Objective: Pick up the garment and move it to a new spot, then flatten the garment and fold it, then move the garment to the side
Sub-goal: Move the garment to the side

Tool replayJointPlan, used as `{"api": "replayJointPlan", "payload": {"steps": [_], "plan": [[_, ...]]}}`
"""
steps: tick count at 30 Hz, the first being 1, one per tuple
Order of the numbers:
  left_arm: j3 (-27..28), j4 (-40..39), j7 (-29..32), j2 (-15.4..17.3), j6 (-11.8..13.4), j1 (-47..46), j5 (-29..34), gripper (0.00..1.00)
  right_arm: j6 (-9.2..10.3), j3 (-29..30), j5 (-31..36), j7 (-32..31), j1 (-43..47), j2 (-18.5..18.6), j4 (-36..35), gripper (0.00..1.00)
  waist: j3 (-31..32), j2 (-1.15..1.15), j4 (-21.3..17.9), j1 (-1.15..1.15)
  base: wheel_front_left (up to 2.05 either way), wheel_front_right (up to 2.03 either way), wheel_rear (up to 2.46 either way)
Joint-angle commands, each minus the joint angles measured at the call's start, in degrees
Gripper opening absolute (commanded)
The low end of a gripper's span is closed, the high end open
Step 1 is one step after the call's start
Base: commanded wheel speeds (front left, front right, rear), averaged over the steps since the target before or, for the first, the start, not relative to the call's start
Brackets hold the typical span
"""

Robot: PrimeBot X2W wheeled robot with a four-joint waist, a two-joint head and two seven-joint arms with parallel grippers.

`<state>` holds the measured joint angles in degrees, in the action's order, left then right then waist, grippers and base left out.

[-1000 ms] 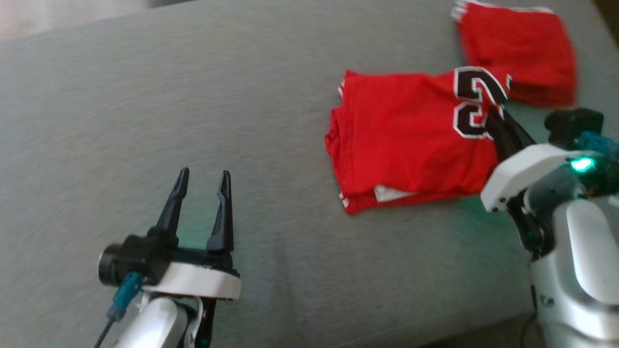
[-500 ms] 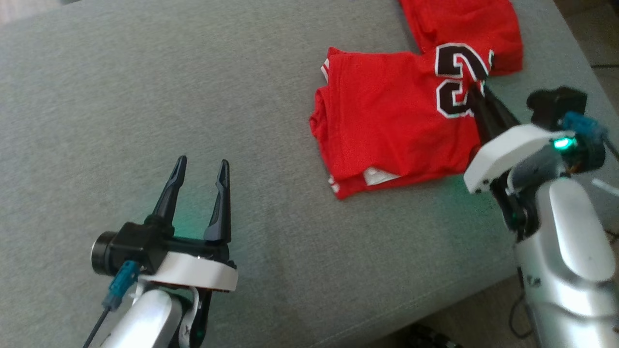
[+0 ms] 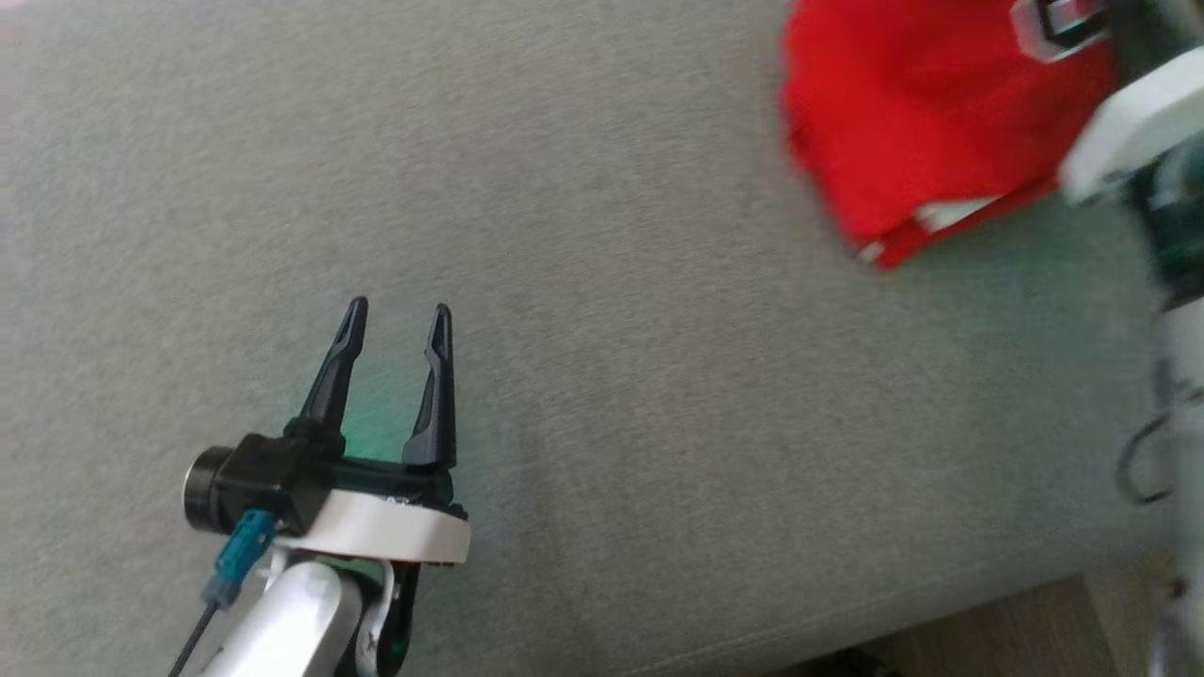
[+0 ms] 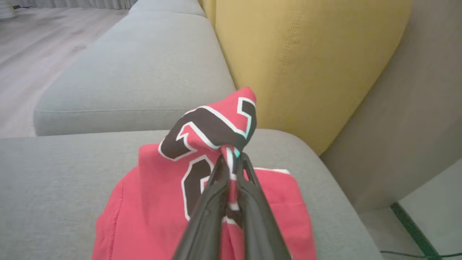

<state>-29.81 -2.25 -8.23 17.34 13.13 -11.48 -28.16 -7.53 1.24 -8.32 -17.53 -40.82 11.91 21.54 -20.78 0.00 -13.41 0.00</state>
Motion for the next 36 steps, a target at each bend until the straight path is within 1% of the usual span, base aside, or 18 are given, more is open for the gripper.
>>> {"api": "replayJointPlan", "payload": {"steps": [1,5,7,8,11,12,13,14,15,16,17,22,26,32,36], "plan": [[1.41,-1.68,-0.71,0.11,0.36,-2.26,0.31,1.00,0.04,0.75,0.05,-0.49,-2.99,2.59,-1.46,0.00,-1.30,0.00,2.11,0.00,0.00,0.00,0.00],[1.02,-1.28,-1.11,-0.25,0.28,-2.68,0.43,1.00,0.04,3.52,0.29,-1.76,-5.18,7.54,0.42,0.00,-2.65,0.00,4.54,0.00,0.00,0.00,0.00],[0.98,-1.12,-1.37,-0.38,0.16,-3.07,0.41,1.00,0.04,5.36,0.50,-2.22,-5.98,9.49,1.60,0.00,-3.28,0.00,5.59,0.00,0.00,0.00,0.00],[0.92,-0.92,-1.59,-0.46,-0.01,-3.46,0.40,1.00,0.04,7.16,1.05,-2.29,-6.60,11.03,2.95,0.00,-3.85,0.00,6.43,0.00,0.00,0.00,0.00],[0.57,-0.88,-1.69,-0.66,-0.10,-3.95,0.58,1.00,0.04,8.90,2.88,-0.82,-7.14,12.76,4.80,0.00,-4.72,0.00,7.49,0.00,0.00,0.00,0.00],[0.48,-0.85,-1.71,-0.70,-0.11,-4.06,0.61,1.00,0.04,8.68,3.93,-0.48,-7.02,13.22,5.64,0.00,-4.94,0.00,7.71,0.00,0.00,0.00,0.00],[0.36,-0.79,-1.73,-0.74,-0.17,-4.19,0.65,1.00,0.04,8.59,4.75,0.23,-7.03,13.54,6.37,0.04,-5.18,0.00,7.96,0.00,0.00,0.00,0.00],[0.36,-0.79,-1.73,-0.74,-0.17,-4.19,0.65,1.00,0.04,8.59,4.75,0.23,-7.03,13.54,6.37,0.04,-5.18,0.00,7.96,0.00,0.00,0.00,0.00],[0.29,-0.69,-1.77,-0.76,-0.24,-4.34,0.66,1.00,0.04,9.00,5.50,1.26,-7.21,13.59,7.13,0.34,-5.35,0.00,8.14,0.00,0.00,0.00,0.00],[0.22,-0.61,-1.78,-0.78,-0.31,-4.51,0.67,1.00,0.04,9.14,6.41,1.90,-7.25,13.70,8.05,0.59,-5.55,0.00,8.33,0.00,0.00,0.00,0.00],[0.18,-0.50,-1.81,-0.80,-0.35,-4.67,0.67,1.00,0.04,9.46,7.24,2.52,-7.34,13.70,8.99,1.00,-5.66,0.00,8.44,0.00,0.00,0.00,0.00],[-0.02,-0.02,-1.86,-0.82,-0.40,-5.10,0.66,1.00,0.04,11.95,11.67,6.89,-8.06,13.04,13.91,1.00,-5.86,0.00,8.60,0.00,0.00,0.00,0.00],[-0.11,0.12,-1.74,-0.77,-0.12,-5.04,0.65,1.00,0.04,12.59,13.24,10.08,-9.09,11.01,17.03,1.00,-5.27,0.00,8.27,0.00,0.00,0.00,0.00],[-0.04,0.39,-1.89,-0.72,0.08,-4.74,0.27,1.00,0.04,9.98,12.52,13.64,-10.65,8.18,18.58,1.00,-2.84,0.00,7.89,0.00,0.00,0.00,0.00],[0.54,1.23,-2.66,-0.87,0.13,-4.27,-0.46,1.00,0.04,6.51,11.93,15.75,-10.36,6.75,18.50,1.00,0.08,0.00,8.31,0.00,0.00,0.00,0.00]]}}
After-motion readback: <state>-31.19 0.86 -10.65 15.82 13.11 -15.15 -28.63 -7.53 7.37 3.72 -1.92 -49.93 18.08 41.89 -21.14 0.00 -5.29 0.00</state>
